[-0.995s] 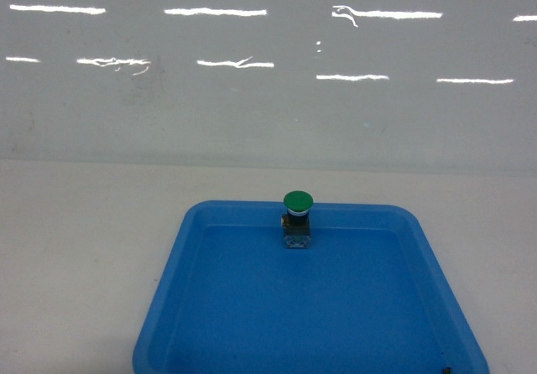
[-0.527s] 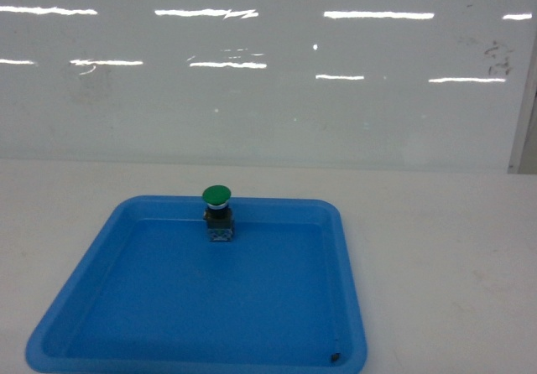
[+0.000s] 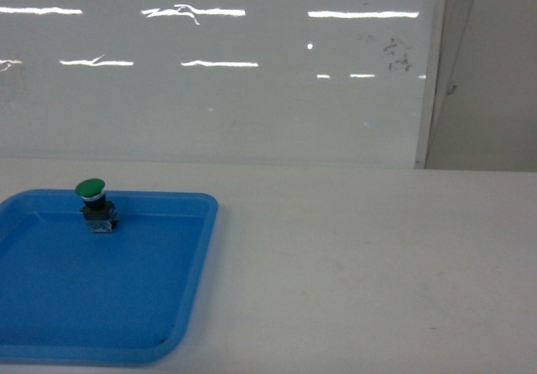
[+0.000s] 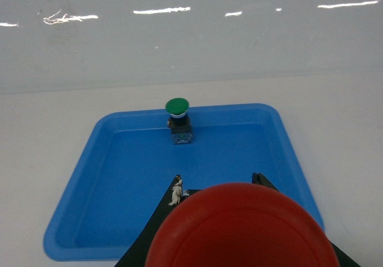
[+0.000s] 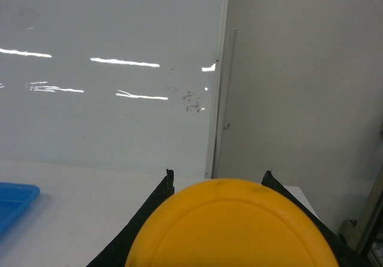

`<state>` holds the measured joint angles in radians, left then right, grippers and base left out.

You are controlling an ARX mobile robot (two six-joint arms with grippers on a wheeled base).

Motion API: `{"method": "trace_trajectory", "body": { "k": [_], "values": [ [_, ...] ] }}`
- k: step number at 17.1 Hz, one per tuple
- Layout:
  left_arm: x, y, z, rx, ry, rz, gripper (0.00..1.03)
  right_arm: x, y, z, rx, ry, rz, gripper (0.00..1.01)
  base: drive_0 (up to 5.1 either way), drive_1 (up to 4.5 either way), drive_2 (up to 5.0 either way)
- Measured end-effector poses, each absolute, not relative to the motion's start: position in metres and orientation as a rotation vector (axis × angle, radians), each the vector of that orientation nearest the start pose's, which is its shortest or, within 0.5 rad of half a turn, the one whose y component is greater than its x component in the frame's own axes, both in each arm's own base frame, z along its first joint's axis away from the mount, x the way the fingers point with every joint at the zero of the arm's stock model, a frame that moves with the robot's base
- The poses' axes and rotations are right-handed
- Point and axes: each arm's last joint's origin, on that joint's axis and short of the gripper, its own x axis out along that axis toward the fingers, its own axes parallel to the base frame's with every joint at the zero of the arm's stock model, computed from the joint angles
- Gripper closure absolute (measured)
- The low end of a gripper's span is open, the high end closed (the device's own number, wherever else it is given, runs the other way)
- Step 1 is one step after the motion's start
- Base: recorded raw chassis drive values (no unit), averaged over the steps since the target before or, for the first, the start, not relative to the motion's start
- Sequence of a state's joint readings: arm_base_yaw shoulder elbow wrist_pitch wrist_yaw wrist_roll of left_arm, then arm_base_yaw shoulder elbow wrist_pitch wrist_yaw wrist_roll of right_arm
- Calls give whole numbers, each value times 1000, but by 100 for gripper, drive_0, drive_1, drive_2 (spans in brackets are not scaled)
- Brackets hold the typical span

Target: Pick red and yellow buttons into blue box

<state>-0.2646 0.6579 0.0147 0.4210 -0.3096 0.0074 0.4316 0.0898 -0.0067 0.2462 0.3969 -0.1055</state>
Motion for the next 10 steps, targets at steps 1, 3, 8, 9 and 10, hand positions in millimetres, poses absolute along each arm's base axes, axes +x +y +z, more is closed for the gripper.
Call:
{"method": "trace_trajectory", "body": {
  "k": [1,3,8,9,10],
  "values": [
    [134,-27,145,70,211,44,77,96,32,177,-45,-139,27,62,503,-242,-242],
    [134,-27,145,70,213,44,77,96,32,177,-45,-139,27,62,504,-237,-237],
    [134,-27,145,70,211,44,77,96,32,177,-45,-139,27,62,501,-240,-240],
    [134,-27,145,70,211,44,77,96,32,177,-45,-139,27,62,499,-242,-242],
    [134,-27,145,70,211,44,77,96,32,177,-45,-139,27,62,499,-242,-242]
  ]
}}
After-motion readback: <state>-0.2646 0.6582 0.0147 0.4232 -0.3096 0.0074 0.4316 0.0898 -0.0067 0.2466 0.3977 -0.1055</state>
